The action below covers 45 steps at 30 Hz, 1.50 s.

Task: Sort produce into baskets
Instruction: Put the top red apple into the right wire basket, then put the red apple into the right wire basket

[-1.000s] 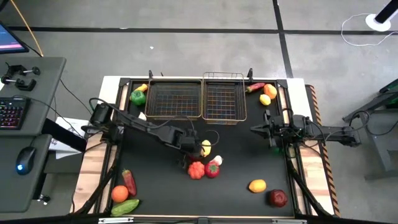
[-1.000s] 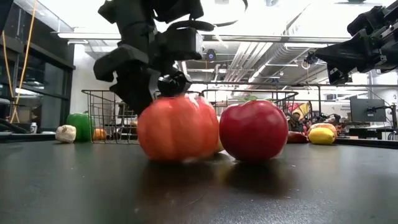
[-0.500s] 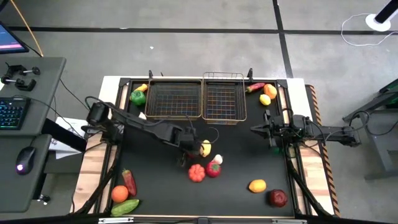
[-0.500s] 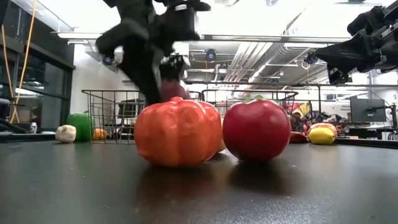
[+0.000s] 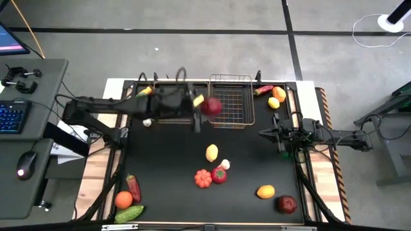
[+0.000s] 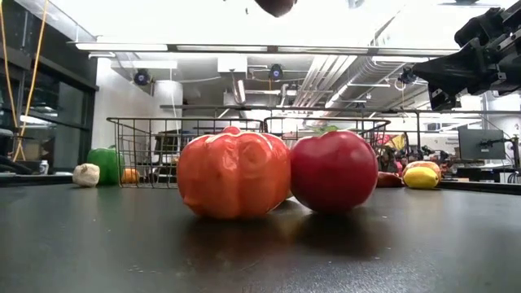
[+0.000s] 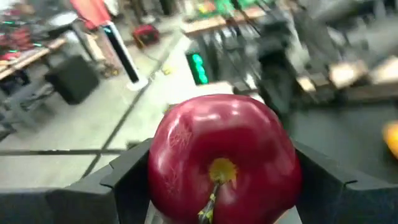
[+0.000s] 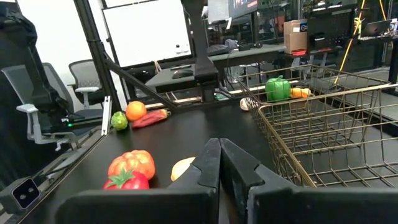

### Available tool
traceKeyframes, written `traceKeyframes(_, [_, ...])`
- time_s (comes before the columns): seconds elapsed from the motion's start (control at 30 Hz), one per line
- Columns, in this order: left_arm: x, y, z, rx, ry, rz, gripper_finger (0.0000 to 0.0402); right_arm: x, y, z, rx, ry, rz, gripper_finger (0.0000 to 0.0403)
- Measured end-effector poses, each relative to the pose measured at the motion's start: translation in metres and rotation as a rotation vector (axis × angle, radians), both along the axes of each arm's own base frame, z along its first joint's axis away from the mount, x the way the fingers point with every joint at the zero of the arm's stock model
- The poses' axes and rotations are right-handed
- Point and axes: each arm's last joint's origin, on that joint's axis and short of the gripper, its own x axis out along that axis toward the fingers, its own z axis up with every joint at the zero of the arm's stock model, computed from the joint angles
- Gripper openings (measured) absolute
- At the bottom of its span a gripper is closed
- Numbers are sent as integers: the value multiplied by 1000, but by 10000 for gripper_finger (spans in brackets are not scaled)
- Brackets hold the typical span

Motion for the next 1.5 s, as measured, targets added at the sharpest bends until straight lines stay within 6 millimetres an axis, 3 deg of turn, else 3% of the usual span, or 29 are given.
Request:
traceKeyframes(0.23, [41, 43, -49, -124, 16, 114, 304, 0, 0, 0, 0, 0, 0, 0])
traceKeyframes(0.5, [64, 55, -79, -110, 35, 135, 318, 0, 0, 0, 0, 0, 0, 0])
traceKeyframes(0.9, [66, 56, -83, -94, 62, 117, 327, 0, 0, 0, 0, 0, 0, 0])
traceKeyframes(1.23, [65, 55, -82, -93, 63, 111, 397, 0, 0, 0, 0, 0, 0, 0])
traceKeyframes(1.37, [53, 44, -63, -112, 33, 95, 395, 0, 0, 0, 0, 0, 0, 0])
traceKeyframes(1.5, [23, 30, -32, -188, 22, 92, 395, 0, 0, 0, 0, 0, 0, 0])
